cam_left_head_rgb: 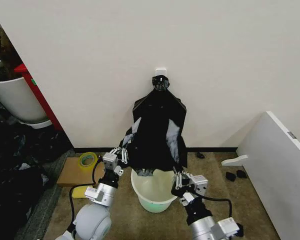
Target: Place the garbage bag over the trash bin.
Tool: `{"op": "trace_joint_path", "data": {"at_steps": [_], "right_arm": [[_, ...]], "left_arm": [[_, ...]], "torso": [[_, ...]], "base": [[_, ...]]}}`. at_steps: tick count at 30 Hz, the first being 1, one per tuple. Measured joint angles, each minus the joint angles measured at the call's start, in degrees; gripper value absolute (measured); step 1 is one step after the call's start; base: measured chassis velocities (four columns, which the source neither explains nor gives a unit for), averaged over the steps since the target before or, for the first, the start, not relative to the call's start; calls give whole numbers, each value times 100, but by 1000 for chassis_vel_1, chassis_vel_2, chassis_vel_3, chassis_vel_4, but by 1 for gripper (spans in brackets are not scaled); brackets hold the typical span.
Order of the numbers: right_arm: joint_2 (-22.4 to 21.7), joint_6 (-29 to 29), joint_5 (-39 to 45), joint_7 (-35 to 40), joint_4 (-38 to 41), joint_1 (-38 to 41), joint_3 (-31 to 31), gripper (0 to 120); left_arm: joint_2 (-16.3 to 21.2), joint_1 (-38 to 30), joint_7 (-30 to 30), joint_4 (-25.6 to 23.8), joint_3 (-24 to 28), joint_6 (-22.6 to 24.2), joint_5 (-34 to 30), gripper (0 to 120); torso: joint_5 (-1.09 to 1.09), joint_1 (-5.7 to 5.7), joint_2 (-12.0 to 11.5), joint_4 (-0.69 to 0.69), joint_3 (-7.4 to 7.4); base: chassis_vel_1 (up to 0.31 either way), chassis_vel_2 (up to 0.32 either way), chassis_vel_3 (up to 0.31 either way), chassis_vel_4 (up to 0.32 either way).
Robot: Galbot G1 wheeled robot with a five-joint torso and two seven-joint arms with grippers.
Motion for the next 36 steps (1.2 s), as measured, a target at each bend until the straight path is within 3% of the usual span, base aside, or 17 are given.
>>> {"op": "trace_joint_path", "data": {"at_steps": [8,14,22,30,36], "right_arm": [[6,312,-425,-307,345,-47,202,0],[-10,182,-172,-174,543,-102,244,0],[55,-134,44,12,505,-12,224,0],[76,-469,347,219,447,20,148,0],[102,-551,408,252,204,120,123,0]], "left_arm": [[27,-33,261,-535,-51,-93,-529,0],[42,7,74,-1054,-68,311,-976,0],[-311,169,-230,-1024,264,717,-1206,0],[-403,293,-547,-1102,322,1057,-1537,0],[-512,358,-605,-838,340,1097,-1430,0]], "torso": [[0,1,0,0,1],[0,1,-1,0,1],[0,1,-1,0,1],[0,1,-1,0,1],[-1,1,-1,0,1]], "base": [[0,0,0,0],[0,0,0,0],[0,0,0,0],[0,0,0,0],[0,0,0,0]]}}
